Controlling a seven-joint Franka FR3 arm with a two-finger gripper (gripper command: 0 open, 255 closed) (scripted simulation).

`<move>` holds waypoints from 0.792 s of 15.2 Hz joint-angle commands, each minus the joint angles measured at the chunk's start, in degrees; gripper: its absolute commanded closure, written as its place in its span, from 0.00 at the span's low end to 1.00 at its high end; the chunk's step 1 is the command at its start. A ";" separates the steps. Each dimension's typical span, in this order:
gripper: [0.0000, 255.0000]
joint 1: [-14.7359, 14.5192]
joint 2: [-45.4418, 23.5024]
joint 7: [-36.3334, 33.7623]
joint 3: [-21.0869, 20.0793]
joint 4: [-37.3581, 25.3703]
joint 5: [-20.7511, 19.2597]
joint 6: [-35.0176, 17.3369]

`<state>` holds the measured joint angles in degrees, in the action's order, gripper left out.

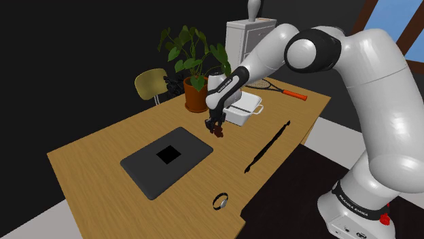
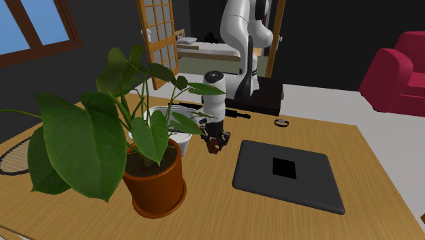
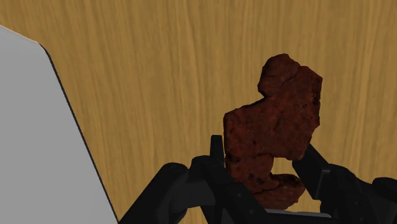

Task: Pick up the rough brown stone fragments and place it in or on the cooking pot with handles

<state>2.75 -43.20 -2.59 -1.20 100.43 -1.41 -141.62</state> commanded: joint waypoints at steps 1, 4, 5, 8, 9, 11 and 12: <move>1.00 -0.05 1.33 -0.06 -0.04 0.50 0.03 0.83; 1.00 -0.01 3.18 -0.04 -0.08 1.00 0.07 2.19; 1.00 0.00 3.79 -0.03 -0.10 1.14 0.08 2.65; 1.00 0.03 5.56 0.00 -0.14 1.48 0.13 4.09; 1.00 0.04 6.14 0.01 -0.16 1.57 0.14 4.58; 1.00 0.06 7.28 0.03 -0.18 1.71 0.18 5.58; 1.00 0.07 7.84 0.04 -0.20 1.76 0.19 6.09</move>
<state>2.77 -35.91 -2.59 -1.39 102.23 -1.23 -136.13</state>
